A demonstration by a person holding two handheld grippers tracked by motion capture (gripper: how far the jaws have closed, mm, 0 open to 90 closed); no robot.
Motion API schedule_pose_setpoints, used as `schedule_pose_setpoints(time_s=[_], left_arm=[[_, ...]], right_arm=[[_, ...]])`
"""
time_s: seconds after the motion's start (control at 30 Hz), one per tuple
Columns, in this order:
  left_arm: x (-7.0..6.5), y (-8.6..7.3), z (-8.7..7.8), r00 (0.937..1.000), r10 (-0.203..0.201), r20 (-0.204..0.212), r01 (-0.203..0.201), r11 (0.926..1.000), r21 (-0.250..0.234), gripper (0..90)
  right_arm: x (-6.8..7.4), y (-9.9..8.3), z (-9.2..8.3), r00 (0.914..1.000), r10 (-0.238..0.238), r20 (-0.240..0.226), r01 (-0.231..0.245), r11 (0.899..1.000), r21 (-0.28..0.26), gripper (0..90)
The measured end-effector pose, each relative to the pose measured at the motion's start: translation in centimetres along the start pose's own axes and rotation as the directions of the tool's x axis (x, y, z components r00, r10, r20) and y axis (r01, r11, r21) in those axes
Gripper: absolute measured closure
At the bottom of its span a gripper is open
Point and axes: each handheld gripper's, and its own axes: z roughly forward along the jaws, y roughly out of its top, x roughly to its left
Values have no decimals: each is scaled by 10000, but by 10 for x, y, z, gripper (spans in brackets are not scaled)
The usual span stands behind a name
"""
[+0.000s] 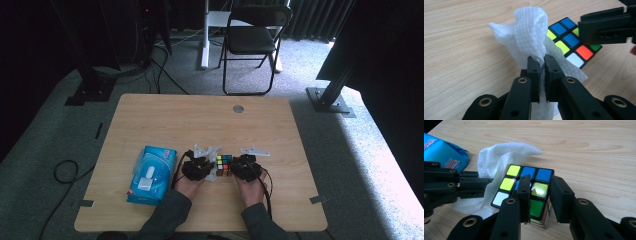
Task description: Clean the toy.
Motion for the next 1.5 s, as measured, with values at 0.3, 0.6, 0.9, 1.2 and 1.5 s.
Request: schedule_pose_setpoints(time_s=[0.3,0.6,0.9,1.2,1.5], left_arm=[[-6,-1,1,9998,82,199,-85,9999,132,842],[-7,-3,2,9998,143,164,-147,9996,227,843],[-6,-15,18,9998,166,-87,-160,9974,698,843],[-5,-18,24,9996,254,-150,-242,9965,796,843],[2,-16,20,9997,-29,-230,44,9978,654,842]], right_arm=[[0,0,0,10000,0,14,0,10000,-5,705],[0,0,0,10000,14,18,-14,10000,-25,705],[0,0,0,10000,23,15,-23,10000,-37,705],[0,0,0,10000,17,18,-17,10000,-40,705],[-1,0,0,10000,13,-35,-13,10000,-34,705]])
